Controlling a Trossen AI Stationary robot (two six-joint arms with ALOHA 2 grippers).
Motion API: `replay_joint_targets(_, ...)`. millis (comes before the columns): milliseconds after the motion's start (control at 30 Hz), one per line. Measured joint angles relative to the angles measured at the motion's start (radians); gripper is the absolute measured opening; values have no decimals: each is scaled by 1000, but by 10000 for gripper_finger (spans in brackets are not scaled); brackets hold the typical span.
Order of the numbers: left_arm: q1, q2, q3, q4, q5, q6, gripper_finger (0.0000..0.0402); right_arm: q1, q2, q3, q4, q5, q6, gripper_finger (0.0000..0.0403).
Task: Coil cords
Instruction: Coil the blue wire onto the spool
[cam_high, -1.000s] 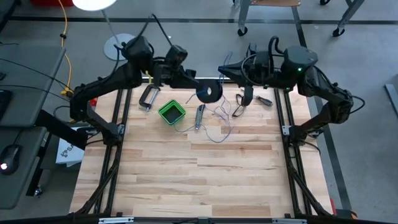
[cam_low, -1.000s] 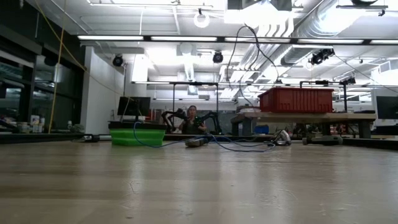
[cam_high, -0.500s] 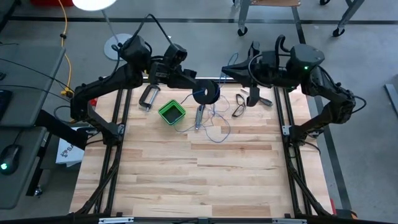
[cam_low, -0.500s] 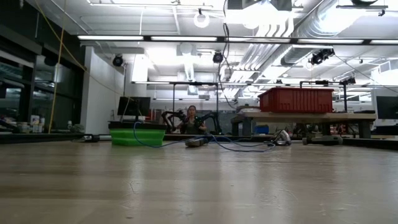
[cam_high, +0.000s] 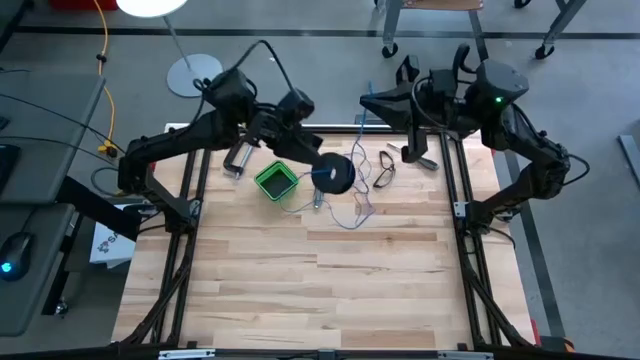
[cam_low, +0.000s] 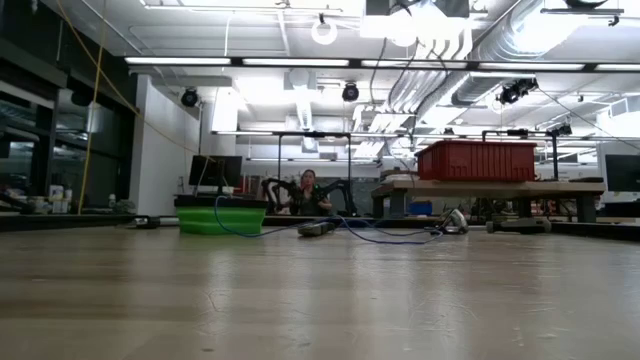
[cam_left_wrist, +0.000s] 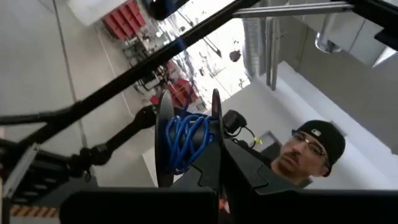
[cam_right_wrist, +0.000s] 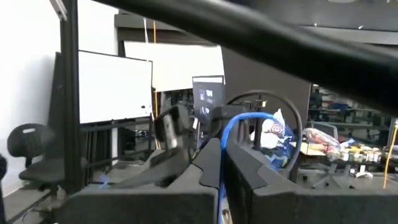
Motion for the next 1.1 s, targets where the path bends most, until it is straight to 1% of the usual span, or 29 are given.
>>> replay_joint_targets(100,-21,27,0,67,0,-42,0,-12,17,0,6,-16,9,0)
replay_joint_targets(233,-44,55,0,305,-10,-168,0,-29,50,0,2,-47,40,0)
replay_joint_targets(333,-50,63,0,456,-51,-258,0,-36,68,0,-18,-52,45,0)
replay_joint_targets(467,-47,63,5,560,-126,-257,0,-35,75,0,-32,-52,46,0)
replay_joint_targets(567,-26,63,62,560,-144,-182,0,-33,76,0,-32,-53,58,0)
replay_joint_targets(667,0,58,120,535,-179,-78,0,-32,78,0,-30,-54,68,0)
replay_joint_targets(800,28,58,181,496,-217,23,0,-32,85,0,-21,-57,77,0)
replay_joint_targets(933,51,60,217,478,-279,125,0,-31,104,0,-28,-107,115,0)
replay_joint_targets(1000,62,60,224,481,-326,160,0,-24,115,0,-23,-108,121,0)
replay_joint_targets(1100,77,61,227,476,-370,161,0,-21,132,0,-17,-109,121,0)
